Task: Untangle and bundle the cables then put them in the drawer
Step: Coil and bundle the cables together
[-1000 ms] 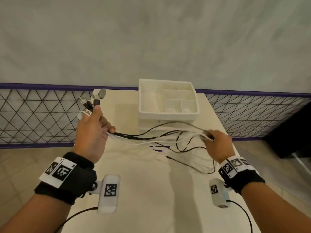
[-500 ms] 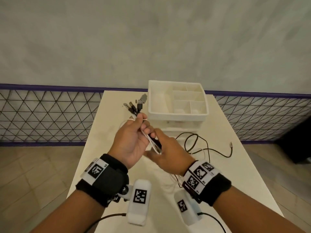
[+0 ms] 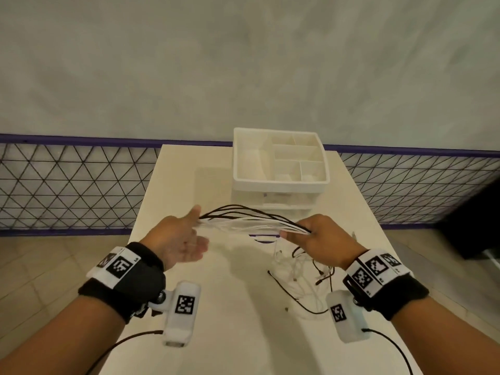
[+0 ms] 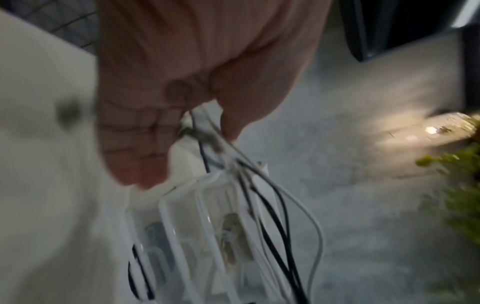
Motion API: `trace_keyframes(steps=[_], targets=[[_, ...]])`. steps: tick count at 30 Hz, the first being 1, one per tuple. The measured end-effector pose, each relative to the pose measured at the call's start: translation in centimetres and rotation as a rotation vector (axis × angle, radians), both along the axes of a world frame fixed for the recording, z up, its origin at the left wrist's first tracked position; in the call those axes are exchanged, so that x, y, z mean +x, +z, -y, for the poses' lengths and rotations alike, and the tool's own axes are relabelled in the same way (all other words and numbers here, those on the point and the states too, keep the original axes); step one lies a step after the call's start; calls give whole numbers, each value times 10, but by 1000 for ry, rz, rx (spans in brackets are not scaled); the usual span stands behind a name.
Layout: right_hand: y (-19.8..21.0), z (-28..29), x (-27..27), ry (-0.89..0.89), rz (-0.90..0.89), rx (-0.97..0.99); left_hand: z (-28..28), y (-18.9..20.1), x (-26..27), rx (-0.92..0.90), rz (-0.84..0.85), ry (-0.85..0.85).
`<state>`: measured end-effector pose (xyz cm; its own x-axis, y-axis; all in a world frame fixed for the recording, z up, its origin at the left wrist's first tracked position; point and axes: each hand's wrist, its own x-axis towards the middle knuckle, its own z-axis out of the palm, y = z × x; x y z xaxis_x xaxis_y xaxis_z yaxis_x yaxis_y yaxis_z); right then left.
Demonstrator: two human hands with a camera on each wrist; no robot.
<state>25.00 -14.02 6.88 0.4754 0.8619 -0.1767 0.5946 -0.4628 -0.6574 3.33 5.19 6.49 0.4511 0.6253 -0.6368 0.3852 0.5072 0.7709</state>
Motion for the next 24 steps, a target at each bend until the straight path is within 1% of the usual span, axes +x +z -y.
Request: trace_keyframes(steps=[1, 2, 3, 4, 5, 6, 7, 8, 9, 10, 12, 14, 15, 17, 19, 21, 23, 24], targets=[[5, -2, -1, 17, 10, 4, 4, 6, -1, 97, -103, -117], [8, -4, -4, 36, 21, 4, 7, 13, -1, 248, -202, -212], [11, -7, -7, 62, 30, 1, 12, 20, 1, 443, -286, -295], [12, -10, -12, 95, 39, 0, 16, 28, 5, 650, -322, -371], [14, -14, -17, 131, 52, 0, 22, 34, 10, 820, -282, -439], [16, -18, -22, 167, 71, 4, 30, 40, 17, 893, -179, -518], [19, -22, -26, 202, 85, 20, 38, 42, 25, 891, -64, -623], [24, -25, -29, 239, 94, 44, 46, 43, 32, 844, 24, -727], [29, -28, -31, 264, 98, 86, 52, 40, 40, 779, 80, -791], [34, -29, -30, 260, 96, 135, 56, 34, 44, 728, 132, -787], [43, -29, -24, 166, 31, 214, 54, 24, 50, 696, 203, -690], [42, -23, -12, 62, -96, 277, 47, 28, 51, 759, 207, -635], [36, -18, -5, 15, -140, 288, 44, 32, 51, 808, 208, -607], [11, -6, 10, -82, -144, 282, 34, 42, 48, 877, 219, -522], [-26, 8, 25, -188, -40, 201, 21, 50, 45, 897, 217, -429], [-61, 24, 36, -262, 96, 11, 6, 53, 40, 837, 239, -325], [-85, 38, 40, -307, 127, -132, -5, 55, 34, 727, 272, -228], [-91, 42, 42, -329, 130, -176, -9, 56, 32, 691, 283, -197]])
